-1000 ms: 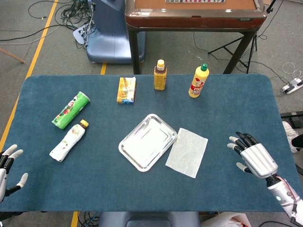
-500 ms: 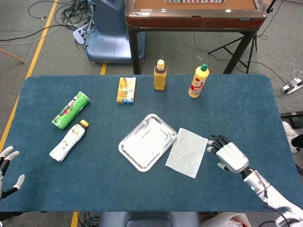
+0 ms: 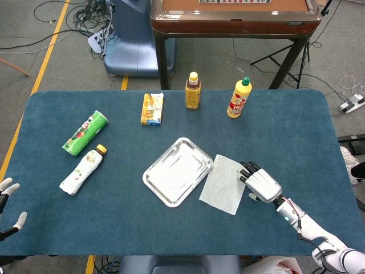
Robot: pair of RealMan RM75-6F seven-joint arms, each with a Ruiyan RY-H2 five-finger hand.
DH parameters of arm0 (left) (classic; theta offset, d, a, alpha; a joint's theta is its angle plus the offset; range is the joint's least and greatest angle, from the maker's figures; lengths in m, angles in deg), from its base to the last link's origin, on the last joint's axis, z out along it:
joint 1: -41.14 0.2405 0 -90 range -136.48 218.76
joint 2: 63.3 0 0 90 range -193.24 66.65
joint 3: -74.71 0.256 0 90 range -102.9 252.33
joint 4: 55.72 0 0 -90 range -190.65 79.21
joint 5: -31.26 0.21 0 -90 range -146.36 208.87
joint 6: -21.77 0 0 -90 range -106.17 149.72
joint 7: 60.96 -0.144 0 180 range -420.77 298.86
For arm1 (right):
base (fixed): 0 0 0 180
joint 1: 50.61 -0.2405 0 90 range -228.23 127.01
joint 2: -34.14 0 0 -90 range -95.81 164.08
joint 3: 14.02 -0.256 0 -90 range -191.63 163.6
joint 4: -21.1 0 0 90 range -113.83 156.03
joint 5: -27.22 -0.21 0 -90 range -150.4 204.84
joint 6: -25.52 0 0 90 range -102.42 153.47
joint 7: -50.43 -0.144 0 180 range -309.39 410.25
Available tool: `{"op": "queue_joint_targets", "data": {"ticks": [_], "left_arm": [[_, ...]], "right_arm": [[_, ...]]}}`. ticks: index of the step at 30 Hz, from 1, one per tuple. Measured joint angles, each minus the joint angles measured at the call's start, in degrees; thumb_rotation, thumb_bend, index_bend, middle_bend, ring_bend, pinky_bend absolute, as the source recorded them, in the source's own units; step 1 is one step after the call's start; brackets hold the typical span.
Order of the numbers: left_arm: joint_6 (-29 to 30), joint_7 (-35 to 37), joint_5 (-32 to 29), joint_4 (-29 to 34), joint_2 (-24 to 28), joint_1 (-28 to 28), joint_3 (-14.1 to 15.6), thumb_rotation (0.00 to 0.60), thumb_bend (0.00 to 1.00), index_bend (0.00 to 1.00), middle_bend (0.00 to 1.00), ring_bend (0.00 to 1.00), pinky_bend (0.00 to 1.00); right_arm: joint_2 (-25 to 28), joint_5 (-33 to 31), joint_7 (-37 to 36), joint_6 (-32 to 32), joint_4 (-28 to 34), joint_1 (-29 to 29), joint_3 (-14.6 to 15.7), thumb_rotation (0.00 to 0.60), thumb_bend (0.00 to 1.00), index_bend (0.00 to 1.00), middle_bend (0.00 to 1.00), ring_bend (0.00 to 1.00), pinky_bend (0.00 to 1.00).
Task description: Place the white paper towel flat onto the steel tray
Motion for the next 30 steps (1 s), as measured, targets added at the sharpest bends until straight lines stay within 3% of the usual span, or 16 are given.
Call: {"op": "queue_joint_targets", "data": {"ticks": [30], "left_arm": [[0.4,0.68,-0.19,-0.58,0.21,0.73,-0.03,0.6,0.27,0.22,0.14,0.15,0.0]], "right_arm": [[-5.34,-1.84,-1.58,0.2,-5.55,-3.06,2.63,0.6,0.15,0.38,0.25,0.1,0.21]]}}
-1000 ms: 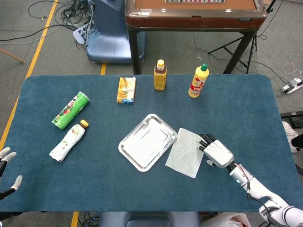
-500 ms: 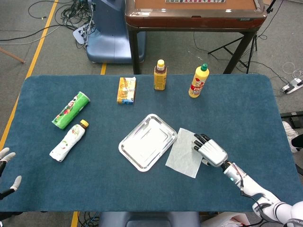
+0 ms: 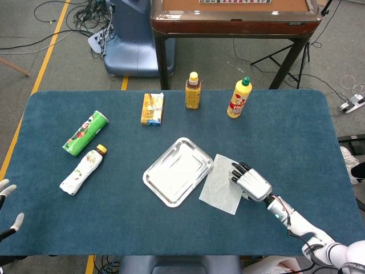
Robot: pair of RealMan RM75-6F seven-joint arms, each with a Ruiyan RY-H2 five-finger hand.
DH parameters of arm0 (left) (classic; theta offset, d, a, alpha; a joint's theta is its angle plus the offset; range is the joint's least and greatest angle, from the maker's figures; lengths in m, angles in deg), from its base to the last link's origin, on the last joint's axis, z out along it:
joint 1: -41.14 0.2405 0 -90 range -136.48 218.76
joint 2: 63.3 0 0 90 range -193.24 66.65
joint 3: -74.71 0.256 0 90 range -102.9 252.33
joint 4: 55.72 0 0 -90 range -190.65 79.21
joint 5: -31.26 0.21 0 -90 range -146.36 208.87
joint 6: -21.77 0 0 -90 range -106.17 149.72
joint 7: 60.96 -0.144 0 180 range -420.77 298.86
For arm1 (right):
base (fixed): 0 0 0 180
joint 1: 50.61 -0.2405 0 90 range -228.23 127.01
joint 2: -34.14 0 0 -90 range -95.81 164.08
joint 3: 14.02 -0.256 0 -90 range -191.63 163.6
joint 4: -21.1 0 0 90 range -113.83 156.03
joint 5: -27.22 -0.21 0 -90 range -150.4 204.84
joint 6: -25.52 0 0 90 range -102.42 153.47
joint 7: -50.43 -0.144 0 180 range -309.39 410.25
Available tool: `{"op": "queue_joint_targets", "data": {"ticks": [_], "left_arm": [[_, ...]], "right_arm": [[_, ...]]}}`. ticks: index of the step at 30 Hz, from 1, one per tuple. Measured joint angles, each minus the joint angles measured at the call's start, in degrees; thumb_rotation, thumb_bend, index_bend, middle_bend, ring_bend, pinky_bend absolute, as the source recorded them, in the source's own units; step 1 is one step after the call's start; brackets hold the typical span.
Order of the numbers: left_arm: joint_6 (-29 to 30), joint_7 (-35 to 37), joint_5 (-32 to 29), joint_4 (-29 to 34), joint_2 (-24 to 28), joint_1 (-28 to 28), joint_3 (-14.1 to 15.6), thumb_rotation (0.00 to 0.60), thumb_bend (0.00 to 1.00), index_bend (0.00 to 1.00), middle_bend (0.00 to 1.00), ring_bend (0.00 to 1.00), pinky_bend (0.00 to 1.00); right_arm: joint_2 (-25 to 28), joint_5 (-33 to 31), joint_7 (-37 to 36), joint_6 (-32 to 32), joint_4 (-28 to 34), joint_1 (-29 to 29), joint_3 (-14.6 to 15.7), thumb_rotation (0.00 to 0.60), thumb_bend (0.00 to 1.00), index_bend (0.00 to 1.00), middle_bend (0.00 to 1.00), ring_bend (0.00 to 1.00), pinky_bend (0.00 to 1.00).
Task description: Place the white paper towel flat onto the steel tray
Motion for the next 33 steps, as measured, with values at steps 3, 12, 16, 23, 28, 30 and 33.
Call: {"op": "queue_joint_targets", "data": {"ticks": [3,12,16,23,28,30,33], "left_arm": [[0.05,0.17,-0.07,-0.13,0.05,0.14,0.03,0.6,0.27,0.22,0.14,0.15,0.0],[0.11,0.43,0.14,-0.41,0.01,0.17,-0.02,0.6,0.27,0.22,0.14,0.15,0.0],[0.08,0.41,0.21,-0.39,0.03,0.15,-0.05,0.6,0.27,0.22,0.14,0.15,0.0],[0.1,0.57,0.26,-0.4,0.08,0.16,-0.1,0.6,0.27,0.22,0.14,0.15,0.0],[0.14,0.68,-0.01,-0.43,0.2,0.36,-0.08,0.6,0.27,0.22,0.14,0.15,0.0],[0.16,0.78,-0.01,-0.53,0.19,0.42,-0.05,0.6,0.27,0.22,0.14,0.15,0.0],[0.25,0.93,0.06,-0.64,0.2,0.48,-0.04,0.6,0.27,0.22,0.14,0.15,0.0]], "right_arm": [[-0.4,-0.15,-0.07,-0.04,-0.47,-0.21,0.07,0.6,0.19,0.38,0.25,0.1,0.21],[-1.54,-0.21,-1.33,-1.05,-2.08,-0.59,0.39,0.6,0.3,0.38,0.25,0.1,0.21],[-2.27,-0.31,-2.38,-1.78,-3.0,-0.8,0.25,0.6,0.36,0.38,0.26,0.1,0.21],[-4.1,-0.55,-4.35,-3.12,-4.7,-1.89,-0.69,0.6,0.45,0.45,0.31,0.14,0.21],[-5.34,-0.7,-5.8,-3.71,-6.08,-2.8,-1.16,0.6,0.51,0.54,0.36,0.17,0.21],[-5.67,-0.7,-6.24,-3.94,-6.5,-3.08,-1.21,0.6,0.52,0.57,0.38,0.18,0.21],[-5.87,-0.86,-6.83,-4.56,-6.71,-3.41,-1.56,0.6,0.52,0.59,0.39,0.19,0.21]]}}
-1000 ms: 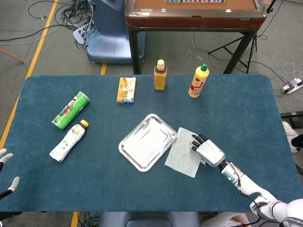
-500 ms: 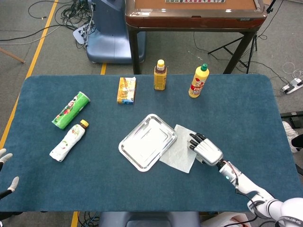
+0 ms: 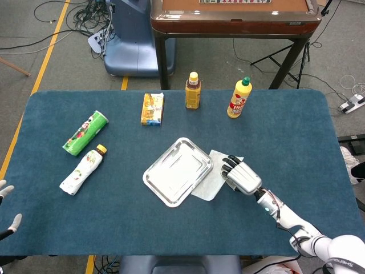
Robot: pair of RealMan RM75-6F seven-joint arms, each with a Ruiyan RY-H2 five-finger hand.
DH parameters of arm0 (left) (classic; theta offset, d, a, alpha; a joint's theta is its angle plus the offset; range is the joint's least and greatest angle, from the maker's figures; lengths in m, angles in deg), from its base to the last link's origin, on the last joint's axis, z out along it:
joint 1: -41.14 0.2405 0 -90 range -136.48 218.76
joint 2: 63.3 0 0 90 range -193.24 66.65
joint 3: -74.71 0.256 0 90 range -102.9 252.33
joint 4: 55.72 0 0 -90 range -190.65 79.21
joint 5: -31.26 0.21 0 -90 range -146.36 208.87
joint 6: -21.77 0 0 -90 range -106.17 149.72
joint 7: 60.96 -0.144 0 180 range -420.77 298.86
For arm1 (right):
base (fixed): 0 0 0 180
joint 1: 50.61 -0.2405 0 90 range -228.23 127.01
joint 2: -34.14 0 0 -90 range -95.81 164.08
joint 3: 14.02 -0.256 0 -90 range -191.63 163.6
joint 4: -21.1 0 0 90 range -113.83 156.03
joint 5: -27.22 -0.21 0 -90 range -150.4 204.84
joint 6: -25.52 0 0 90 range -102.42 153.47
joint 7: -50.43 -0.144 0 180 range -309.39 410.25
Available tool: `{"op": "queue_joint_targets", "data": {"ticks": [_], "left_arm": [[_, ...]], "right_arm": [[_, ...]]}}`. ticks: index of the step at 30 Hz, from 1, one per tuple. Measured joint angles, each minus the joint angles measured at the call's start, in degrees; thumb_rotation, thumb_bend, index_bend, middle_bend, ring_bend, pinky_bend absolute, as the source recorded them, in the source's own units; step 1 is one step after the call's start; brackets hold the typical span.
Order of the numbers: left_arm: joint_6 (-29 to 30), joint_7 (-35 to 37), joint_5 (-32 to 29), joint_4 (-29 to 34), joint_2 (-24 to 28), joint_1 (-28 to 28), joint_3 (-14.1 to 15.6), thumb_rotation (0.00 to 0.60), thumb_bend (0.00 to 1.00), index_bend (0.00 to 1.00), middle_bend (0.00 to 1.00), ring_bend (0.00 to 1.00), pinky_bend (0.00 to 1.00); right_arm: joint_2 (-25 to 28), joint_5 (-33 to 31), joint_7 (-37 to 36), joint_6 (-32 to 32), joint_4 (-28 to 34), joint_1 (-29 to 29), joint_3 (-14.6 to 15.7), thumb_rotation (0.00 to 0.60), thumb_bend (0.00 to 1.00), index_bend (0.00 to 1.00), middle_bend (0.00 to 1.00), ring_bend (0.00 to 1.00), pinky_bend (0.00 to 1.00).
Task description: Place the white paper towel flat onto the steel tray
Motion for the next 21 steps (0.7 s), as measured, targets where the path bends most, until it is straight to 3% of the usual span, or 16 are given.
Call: {"op": "queue_joint_targets", "data": {"ticks": [11,21], "left_arm": [[0.27,0.36,0.43,-0.07,0.22,0.11,0.02,0.6,0.27,0.22,0.14,0.15,0.0],[1.0,0.76,0.73,0.02,0.53,0.63,0.16,0.6,0.27,0.22,0.14,0.15,0.0]], "right_arm": [[2.46,-1.17,1.08,-3.21,5.37,-3.53,-4.95,0.6,0.52,0.61,0.41,0.21,0.21],[4.54,-1.95,9.08,-2.6,14.8,-9.32,-10.02,0.6,0.52,0.61,0.41,0.21,0.21]]}}
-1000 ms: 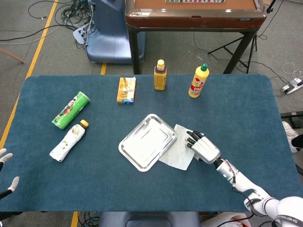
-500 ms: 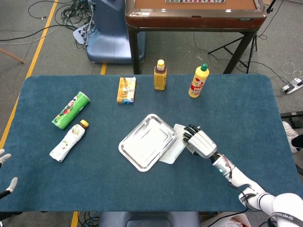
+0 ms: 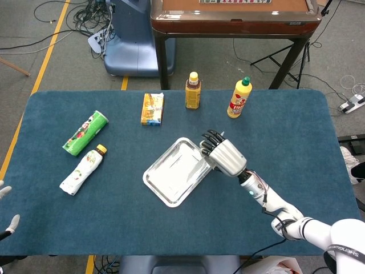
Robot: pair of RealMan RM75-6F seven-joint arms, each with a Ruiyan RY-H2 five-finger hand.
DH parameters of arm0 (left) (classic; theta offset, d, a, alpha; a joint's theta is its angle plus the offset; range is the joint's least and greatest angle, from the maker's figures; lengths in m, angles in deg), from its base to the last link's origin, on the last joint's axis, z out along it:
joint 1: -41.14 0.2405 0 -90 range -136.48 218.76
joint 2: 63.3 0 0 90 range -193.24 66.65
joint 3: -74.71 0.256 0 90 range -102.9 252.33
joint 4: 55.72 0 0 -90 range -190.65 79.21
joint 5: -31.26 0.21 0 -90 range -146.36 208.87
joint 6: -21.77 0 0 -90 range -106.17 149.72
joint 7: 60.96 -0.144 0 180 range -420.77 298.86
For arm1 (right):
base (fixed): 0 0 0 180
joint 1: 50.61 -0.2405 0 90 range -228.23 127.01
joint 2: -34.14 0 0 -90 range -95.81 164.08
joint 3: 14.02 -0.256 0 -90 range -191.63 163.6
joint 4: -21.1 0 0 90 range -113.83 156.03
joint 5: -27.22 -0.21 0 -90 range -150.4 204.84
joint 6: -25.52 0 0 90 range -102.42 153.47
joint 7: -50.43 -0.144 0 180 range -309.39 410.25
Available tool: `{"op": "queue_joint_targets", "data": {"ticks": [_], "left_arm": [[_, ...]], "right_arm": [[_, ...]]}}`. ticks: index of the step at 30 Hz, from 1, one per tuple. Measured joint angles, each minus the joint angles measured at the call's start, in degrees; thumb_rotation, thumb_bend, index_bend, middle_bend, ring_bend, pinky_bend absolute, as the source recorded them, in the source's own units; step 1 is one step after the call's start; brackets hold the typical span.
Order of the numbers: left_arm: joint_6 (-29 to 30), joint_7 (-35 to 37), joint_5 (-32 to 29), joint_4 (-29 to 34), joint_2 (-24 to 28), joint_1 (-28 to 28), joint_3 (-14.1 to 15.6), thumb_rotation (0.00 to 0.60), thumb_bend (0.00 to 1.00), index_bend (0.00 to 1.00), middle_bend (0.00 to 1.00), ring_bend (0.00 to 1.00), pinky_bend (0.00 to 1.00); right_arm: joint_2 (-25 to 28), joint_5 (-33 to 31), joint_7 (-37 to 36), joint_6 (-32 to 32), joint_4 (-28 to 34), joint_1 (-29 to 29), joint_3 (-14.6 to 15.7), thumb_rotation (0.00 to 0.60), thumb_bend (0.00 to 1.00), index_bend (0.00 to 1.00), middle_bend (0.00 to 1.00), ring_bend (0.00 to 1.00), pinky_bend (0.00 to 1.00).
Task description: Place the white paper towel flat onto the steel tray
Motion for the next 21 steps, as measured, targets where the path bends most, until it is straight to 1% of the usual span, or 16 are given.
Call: {"op": "queue_joint_targets", "data": {"ticks": [4,11,18,21], "left_arm": [[-0.1,0.24,-0.05,-0.25,-0.02,0.06,0.06,0.6,0.27,0.22,0.14,0.15,0.0],[-0.38,0.87,0.03,-0.75,-0.12,-0.11,-0.01,0.6,0.27,0.22,0.14,0.14,0.0],[-0.84,1.78,0.0,-1.57,-0.3,-0.29,-0.02,0.6,0.27,0.22,0.14,0.15,0.0],[-1.01,2.05,-0.07,-1.81,-0.39,-0.39,-0.03,0.6,0.27,0.22,0.14,0.15,0.0]], "right_arm": [[-0.97,-0.37,2.54,1.71,0.72,-0.82,0.09,0.6,0.52,0.61,0.41,0.21,0.21],[-4.69,-1.17,7.0,4.6,-0.62,-1.01,1.68,0.6,0.52,0.61,0.41,0.21,0.21],[-8.71,-1.88,12.56,5.19,-2.83,-0.57,2.45,0.6,0.52,0.61,0.41,0.21,0.21],[-9.47,-2.38,14.55,5.53,-2.81,-0.18,2.7,0.6,0.52,0.61,0.4,0.21,0.21]]}}
